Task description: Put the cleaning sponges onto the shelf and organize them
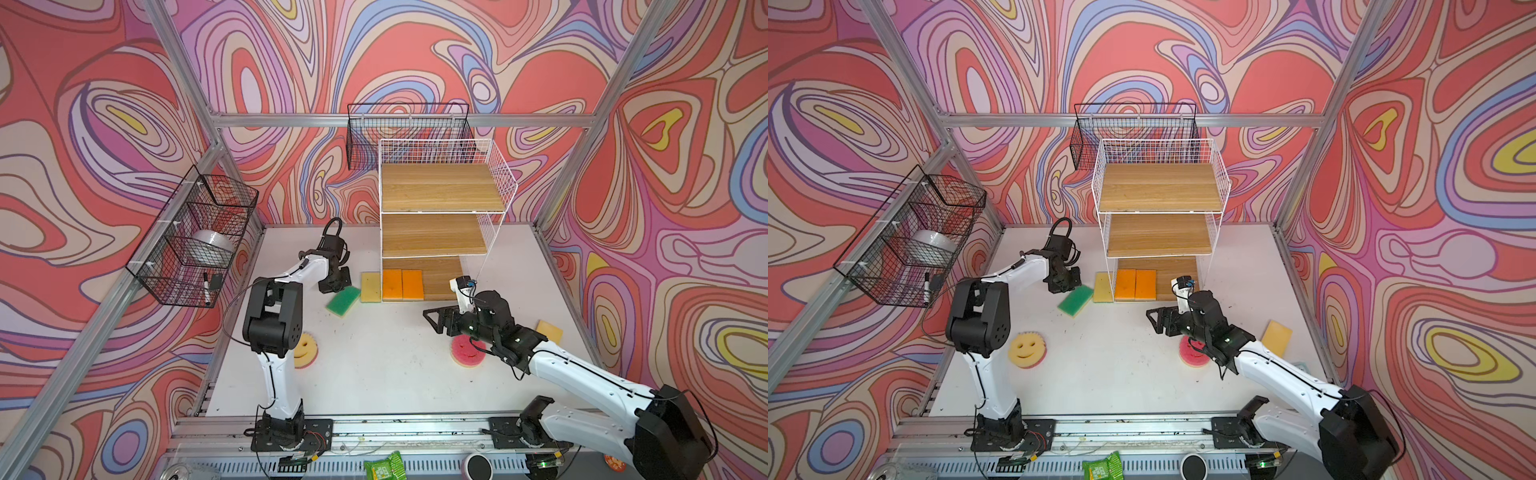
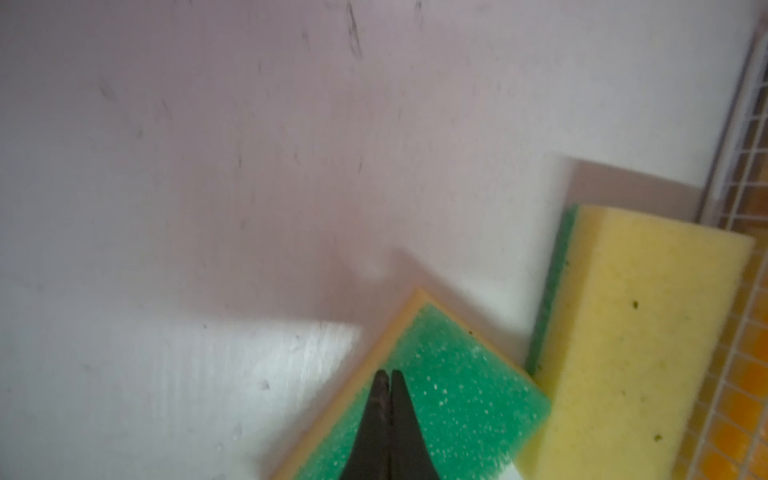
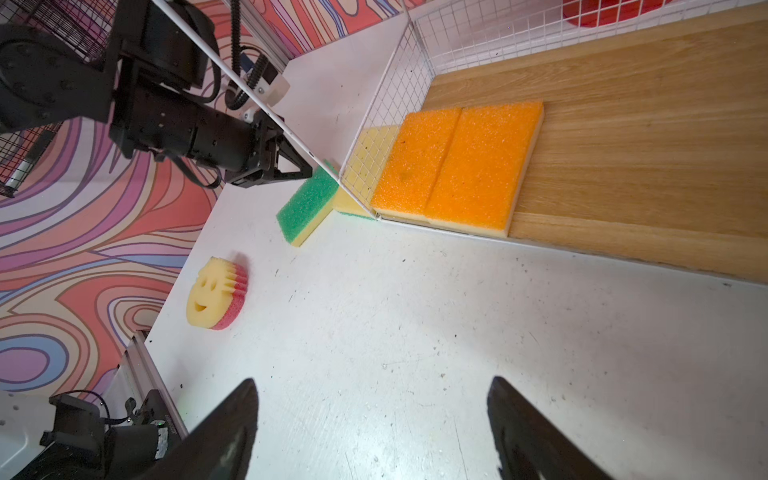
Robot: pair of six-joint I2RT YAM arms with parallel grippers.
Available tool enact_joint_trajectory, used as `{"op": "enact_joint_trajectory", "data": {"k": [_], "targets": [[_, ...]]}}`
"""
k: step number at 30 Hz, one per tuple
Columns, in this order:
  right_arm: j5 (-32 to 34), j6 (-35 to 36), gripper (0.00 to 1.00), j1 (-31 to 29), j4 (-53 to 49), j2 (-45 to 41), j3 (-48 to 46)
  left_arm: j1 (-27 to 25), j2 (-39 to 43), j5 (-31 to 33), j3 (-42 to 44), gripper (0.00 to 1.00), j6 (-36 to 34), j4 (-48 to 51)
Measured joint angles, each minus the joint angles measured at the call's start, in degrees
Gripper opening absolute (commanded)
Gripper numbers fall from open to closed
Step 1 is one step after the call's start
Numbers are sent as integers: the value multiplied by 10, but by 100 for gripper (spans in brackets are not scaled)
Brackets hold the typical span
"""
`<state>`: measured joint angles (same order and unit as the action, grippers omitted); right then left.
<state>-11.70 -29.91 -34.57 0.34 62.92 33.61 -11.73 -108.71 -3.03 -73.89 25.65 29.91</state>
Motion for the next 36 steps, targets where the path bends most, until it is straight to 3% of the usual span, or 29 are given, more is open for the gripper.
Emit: {"op": "enact_joint_trajectory", "data": {"k": [9,12,14,17,21,26,27,31,32,34,36], "targets": [[-6,-14,89,0,0,-3,-6,-55,117,-10,146,0,54,-44],[-6,-17,90,0,-10,-12,-6,-64,167,-10,162,32,64,-35],[-5,-17,91,0,-17,-20,-6,-65,196,-5,156,59,63,-26],[3,-16,95,0,-28,-27,-6,-65,224,7,141,88,60,-13],[20,-14,98,0,-66,-20,9,-65,247,16,150,94,72,-11],[35,-7,98,0,-100,0,49,-64,254,31,189,87,89,-14],[36,-5,98,0,-102,3,52,-64,249,34,189,81,89,-13],[40,1,97,0,-110,25,54,-41,206,21,151,26,79,-12],[40,2,98,0,-112,31,55,-31,193,14,139,17,75,-13],[40,4,97,0,-116,43,55,-6,168,3,119,8,66,-14],[40,5,97,0,-115,50,55,10,150,-2,105,6,59,-12]]}}
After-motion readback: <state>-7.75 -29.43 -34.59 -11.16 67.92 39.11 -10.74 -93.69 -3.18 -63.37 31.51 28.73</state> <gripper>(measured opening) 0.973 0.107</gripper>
